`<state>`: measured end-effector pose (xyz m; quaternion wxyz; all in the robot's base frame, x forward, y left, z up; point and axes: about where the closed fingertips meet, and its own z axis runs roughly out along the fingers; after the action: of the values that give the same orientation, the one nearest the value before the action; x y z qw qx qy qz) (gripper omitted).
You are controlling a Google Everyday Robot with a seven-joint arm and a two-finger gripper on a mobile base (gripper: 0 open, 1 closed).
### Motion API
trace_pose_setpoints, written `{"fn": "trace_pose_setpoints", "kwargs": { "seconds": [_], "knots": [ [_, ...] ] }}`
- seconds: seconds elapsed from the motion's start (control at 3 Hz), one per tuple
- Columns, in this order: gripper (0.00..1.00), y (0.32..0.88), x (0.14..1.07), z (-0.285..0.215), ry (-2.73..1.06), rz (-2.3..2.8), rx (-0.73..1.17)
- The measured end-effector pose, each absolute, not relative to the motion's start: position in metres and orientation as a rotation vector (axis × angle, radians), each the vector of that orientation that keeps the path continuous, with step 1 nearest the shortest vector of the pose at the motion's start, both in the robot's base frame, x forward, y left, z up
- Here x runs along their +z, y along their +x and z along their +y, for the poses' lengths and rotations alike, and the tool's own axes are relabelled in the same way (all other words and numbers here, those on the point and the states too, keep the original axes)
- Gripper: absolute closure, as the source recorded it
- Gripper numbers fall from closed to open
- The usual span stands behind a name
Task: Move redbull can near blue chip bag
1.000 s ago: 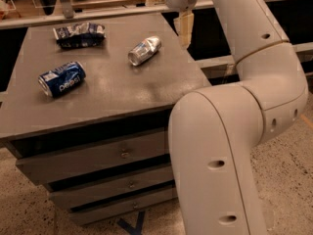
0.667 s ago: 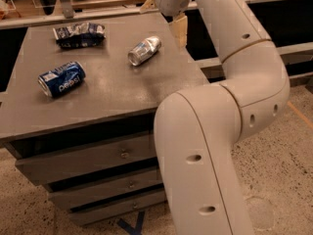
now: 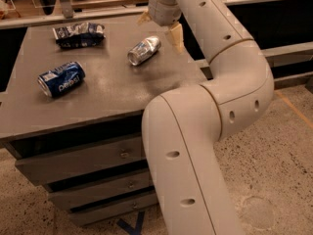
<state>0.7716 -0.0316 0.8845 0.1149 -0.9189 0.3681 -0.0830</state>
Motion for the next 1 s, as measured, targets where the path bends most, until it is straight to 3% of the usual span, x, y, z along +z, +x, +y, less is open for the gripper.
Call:
{"fn": "trace_pose_setpoints", "kwargs": {
  "seconds": [1.0],
  "knots": [
    [0.00, 0.772, 0.846, 0.000, -2.796, 0.950, -0.147]
  ]
}}
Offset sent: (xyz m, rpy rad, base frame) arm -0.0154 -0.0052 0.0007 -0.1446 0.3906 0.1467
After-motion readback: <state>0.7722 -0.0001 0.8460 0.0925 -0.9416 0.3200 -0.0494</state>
